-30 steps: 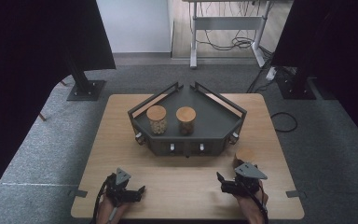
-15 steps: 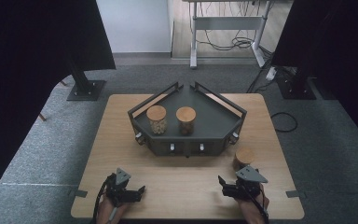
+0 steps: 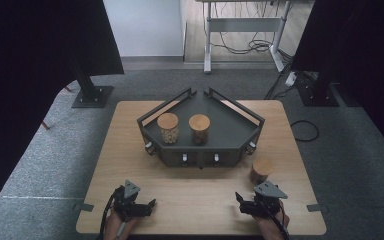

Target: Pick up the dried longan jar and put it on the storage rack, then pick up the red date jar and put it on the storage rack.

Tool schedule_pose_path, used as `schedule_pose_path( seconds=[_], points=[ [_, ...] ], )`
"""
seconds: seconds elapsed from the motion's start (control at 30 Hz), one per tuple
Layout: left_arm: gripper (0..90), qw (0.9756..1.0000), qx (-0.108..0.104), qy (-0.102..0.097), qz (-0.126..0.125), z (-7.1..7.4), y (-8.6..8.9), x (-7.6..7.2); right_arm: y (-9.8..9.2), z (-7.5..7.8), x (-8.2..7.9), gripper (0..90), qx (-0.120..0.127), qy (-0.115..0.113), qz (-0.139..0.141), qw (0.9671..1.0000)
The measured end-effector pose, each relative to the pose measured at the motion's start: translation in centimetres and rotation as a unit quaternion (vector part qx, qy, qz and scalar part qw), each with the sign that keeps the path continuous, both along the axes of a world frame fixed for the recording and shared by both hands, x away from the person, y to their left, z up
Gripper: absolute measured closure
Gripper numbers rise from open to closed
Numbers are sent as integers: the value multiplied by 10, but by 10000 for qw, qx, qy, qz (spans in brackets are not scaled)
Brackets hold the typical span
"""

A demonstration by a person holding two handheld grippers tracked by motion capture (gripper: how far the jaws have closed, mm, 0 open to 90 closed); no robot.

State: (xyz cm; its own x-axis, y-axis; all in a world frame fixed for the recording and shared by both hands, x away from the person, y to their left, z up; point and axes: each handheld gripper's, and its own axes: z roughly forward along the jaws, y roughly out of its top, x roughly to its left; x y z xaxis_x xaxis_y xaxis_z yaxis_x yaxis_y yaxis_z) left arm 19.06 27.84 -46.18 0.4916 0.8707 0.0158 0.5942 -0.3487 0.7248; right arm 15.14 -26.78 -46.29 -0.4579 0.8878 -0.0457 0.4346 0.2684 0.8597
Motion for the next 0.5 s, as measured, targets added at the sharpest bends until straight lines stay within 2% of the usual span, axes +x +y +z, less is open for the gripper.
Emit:
schedule_pose_path(
  seconds=[0.5],
  points=[
    [17,10000,-1,1,2,0,0,0,-2,-1,0,62,75,-13,-533,9985]
  ],
)
